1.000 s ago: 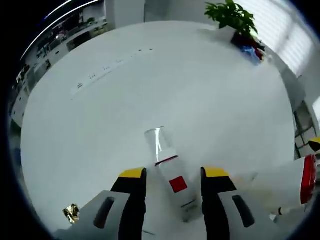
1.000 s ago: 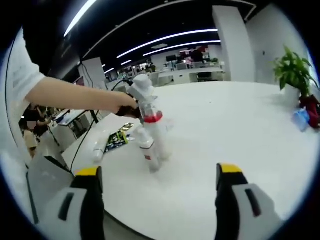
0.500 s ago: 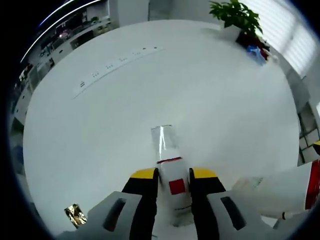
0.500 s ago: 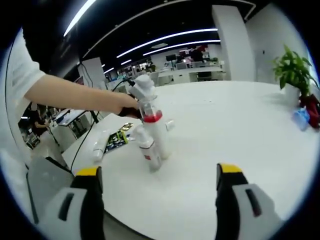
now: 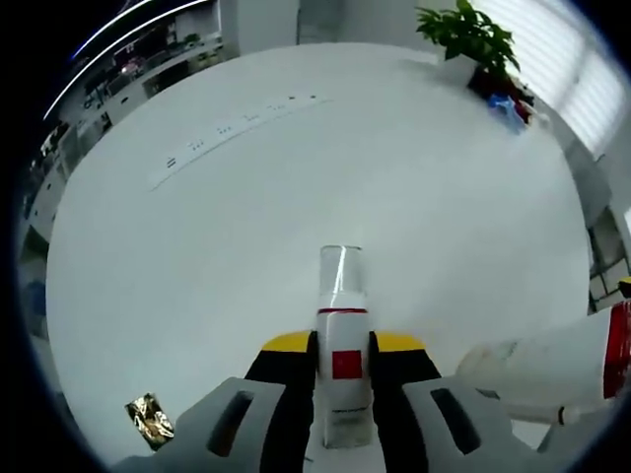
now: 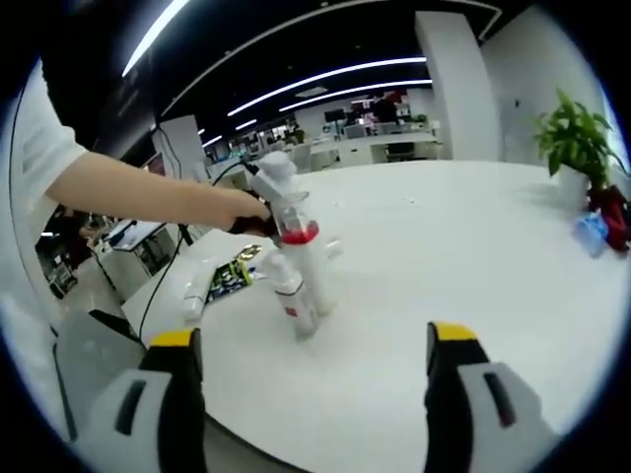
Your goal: Arrange the skincare products in the storage area until every visible bottle or jar stands upright without overlapping.
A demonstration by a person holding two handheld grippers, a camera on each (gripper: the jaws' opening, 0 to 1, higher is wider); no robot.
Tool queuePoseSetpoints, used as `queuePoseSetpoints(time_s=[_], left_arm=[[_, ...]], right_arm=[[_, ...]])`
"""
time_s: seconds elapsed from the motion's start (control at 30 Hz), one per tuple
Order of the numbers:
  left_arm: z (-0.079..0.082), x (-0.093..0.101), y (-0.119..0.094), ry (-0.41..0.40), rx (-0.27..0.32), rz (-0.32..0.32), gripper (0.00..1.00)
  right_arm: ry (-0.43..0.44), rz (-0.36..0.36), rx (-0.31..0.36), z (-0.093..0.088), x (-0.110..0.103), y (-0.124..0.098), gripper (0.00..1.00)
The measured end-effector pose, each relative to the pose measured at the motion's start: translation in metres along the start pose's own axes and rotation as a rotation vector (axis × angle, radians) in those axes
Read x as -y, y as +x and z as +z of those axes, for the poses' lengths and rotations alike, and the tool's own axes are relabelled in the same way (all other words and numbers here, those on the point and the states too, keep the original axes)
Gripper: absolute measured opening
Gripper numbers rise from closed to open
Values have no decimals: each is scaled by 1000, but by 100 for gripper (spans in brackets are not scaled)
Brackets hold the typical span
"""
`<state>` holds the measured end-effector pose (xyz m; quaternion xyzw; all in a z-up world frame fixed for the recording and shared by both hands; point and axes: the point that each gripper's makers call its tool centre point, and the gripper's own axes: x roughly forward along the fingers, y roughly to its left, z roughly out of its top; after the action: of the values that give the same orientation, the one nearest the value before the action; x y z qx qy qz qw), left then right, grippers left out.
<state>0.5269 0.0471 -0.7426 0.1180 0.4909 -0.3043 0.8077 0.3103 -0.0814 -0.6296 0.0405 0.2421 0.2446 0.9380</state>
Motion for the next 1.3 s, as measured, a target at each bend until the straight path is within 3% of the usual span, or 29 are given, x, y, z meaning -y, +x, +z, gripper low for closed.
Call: queuePoseSetpoints(time_s=[0.3, 0.67, 1.17, 1.3], left_arm=[[3, -1, -11, -13, 33, -8, 17], [-1, 5, -36, -29, 113, -27, 17], [-33, 17, -82, -125, 265, -42, 17], [-42, 27, -103, -103, 313, -28, 17]], right_arm=[[-8, 4, 4, 4, -6, -2, 94], [-22, 23, 23, 13, -18, -3, 93], [17, 92, 64, 24, -40, -1, 89], [28, 122, 72, 28, -49, 1, 87]])
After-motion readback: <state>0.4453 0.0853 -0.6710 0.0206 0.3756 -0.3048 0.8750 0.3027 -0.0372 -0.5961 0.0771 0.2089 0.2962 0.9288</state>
